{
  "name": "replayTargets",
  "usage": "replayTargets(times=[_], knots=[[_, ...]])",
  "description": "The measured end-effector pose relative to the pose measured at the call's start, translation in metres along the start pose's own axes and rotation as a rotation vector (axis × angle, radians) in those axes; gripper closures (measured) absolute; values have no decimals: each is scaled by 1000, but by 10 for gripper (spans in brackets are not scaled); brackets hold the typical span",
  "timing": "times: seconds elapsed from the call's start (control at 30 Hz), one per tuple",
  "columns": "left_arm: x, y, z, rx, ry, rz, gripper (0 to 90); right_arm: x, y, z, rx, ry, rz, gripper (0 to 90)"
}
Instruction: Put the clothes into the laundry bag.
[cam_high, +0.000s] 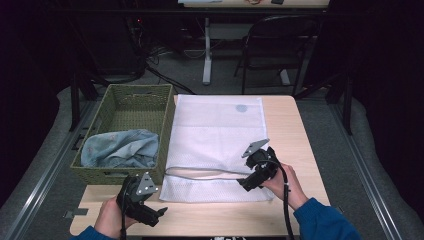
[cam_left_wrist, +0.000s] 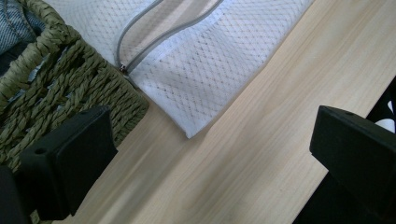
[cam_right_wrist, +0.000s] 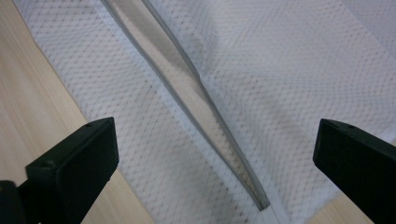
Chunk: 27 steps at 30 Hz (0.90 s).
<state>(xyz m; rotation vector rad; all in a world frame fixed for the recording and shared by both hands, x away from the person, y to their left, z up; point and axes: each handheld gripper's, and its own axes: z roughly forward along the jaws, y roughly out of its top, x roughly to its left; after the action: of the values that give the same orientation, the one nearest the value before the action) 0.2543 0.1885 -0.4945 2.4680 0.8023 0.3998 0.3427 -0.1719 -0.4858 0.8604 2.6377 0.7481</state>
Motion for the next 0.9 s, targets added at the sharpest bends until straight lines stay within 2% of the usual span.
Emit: replayTargets(times=[0.23,0.43,0.53,0.67,0.9], knots=[[-1,0,0,2,-3,5,1,-4,18,15,-2,19,-21,0],[-1,0,1,1,-6,8,1,-7,37,38,18,73,-41,0],[-1,0,1,2,-8,10,1,-8,40,44,25,83,-50,0],[-1,0,1,3,-9,13,1,-9,47,60,56,107,-69,0],[-1,0,1,8,-11,19,1,-10,53,80,87,128,-71,1]])
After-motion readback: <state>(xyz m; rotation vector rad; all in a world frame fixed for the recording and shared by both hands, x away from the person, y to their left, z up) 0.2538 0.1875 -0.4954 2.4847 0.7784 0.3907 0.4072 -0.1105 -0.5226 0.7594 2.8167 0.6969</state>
